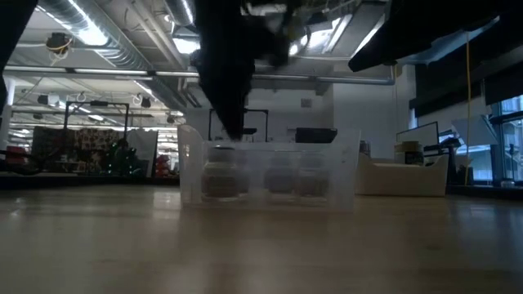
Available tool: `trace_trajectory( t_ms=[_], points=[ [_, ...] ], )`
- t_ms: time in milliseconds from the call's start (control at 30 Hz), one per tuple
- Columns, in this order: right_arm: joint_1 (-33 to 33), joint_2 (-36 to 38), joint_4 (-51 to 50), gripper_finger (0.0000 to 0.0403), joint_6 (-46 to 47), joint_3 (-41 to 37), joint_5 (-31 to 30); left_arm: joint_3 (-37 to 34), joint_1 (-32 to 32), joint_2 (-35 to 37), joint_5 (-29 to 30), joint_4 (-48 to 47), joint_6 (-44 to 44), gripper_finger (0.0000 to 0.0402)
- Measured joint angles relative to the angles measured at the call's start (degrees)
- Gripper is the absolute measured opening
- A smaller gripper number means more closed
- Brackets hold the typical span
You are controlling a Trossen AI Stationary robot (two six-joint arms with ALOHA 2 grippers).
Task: Sort spices by type
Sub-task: Put the transparent seasoning bottle into the bottom transparent bin, then put the left black seasoning can into the top transparent bin
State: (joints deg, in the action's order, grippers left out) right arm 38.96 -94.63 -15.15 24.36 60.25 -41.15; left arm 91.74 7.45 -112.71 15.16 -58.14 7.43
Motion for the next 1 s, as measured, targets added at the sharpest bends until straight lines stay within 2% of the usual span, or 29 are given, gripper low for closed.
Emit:
trace_trajectory(
  t_ms=[200,367,533,700,833,1000],
  points=[
    [0.0,0.0,0.0,0.0335,0.0,0.0,0.1,3.8,4.0,5.7,0.0,-6.4,3.3,0.0278],
    [0.0,0.0,0.3,0.0335,0.0,0.0,0.1,4.0,9.6,11.5,-0.6,-11.4,7.2,0.0278],
    [0.0,0.0,1.3,0.0335,-0.2,0.0,0.2,4.0,16.7,15.6,-0.6,-17.0,16.9,0.0279],
    [0.0,0.0,2.1,0.0335,-0.2,0.0,0.2,3.9,25.6,16.1,-0.7,-21.9,24.6,0.0279],
    [0.0,0.0,3.7,0.0335,-0.2,0.0,0.2,3.0,32.2,16.2,-0.8,-22.7,31.2,0.0279],
    [0.0,0.0,5.9,0.0335,-0.3,0.0,0.2,2.1,38.7,16.2,-1.3,-23.1,43.9,0.0279]
  ],
)
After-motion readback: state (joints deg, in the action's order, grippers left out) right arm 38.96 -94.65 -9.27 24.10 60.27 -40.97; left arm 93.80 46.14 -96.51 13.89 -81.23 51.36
